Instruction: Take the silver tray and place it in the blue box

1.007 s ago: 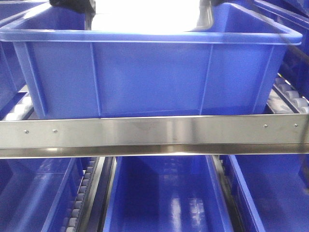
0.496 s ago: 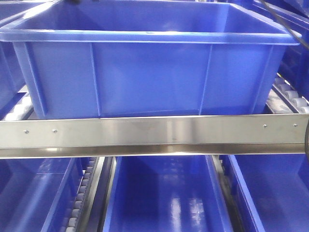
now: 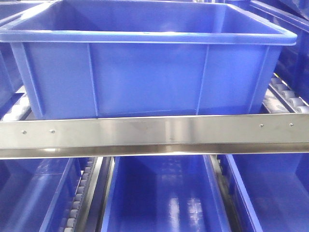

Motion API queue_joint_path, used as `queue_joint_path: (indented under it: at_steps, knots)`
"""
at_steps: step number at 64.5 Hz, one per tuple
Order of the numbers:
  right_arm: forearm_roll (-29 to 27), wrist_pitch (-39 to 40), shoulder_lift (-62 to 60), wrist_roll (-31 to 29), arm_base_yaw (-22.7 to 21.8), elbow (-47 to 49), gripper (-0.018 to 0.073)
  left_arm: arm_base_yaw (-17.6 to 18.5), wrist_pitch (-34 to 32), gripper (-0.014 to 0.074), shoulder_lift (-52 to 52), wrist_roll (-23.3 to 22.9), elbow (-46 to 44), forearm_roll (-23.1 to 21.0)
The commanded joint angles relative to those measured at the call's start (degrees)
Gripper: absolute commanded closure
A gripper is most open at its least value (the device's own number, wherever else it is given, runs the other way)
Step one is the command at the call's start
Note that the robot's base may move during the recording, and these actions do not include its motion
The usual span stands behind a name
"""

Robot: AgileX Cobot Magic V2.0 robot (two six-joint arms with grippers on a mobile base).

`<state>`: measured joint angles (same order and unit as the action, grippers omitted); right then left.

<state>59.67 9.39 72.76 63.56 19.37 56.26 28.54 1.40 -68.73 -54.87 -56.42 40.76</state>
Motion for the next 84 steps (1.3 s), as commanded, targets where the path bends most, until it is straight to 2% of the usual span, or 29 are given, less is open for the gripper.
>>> queue_joint_path:
  at_steps: [1,5,18,33,73,81,84]
  knots:
    - [2.0,7.1,-8.0,-0.2,-0.2,-5.2,0.0509,0.2,-6.3,0.0689,7.5,0.1,6.8,0.6]
    - [2.3,7.2,-13.9,-0.2,-0.2,-10.9,0.0509,0.2,-8.2,0.0689,12.8,0.1,13.4,0.6]
    - [2.4,5.0,-33.1,-0.2,-0.2,-26.3,0.0509,0.2,-8.2,0.0689,33.6,0.1,32.2,0.6]
    - [2.4,4.2,-49.2,-0.2,-0.2,-34.2,0.0509,0.2,-9.4,0.0689,50.3,0.1,40.7,0.6]
    - [2.4,3.5,-51.5,-0.2,-0.2,-34.5,0.0509,0.2,-9.9,0.0689,52.5,0.1,41.9,0.6]
    - [2.4,-0.6,-52.2,-0.2,-0.3,-34.7,0.0509,0.2,-9.9,0.0689,52.5,0.1,41.9,0.6]
    - [1.3,-3.7,-53.3,-2.0,-0.4,-35.2,0.0509,0.2,-9.9,0.0689,52.5,0.1,41.9,0.6]
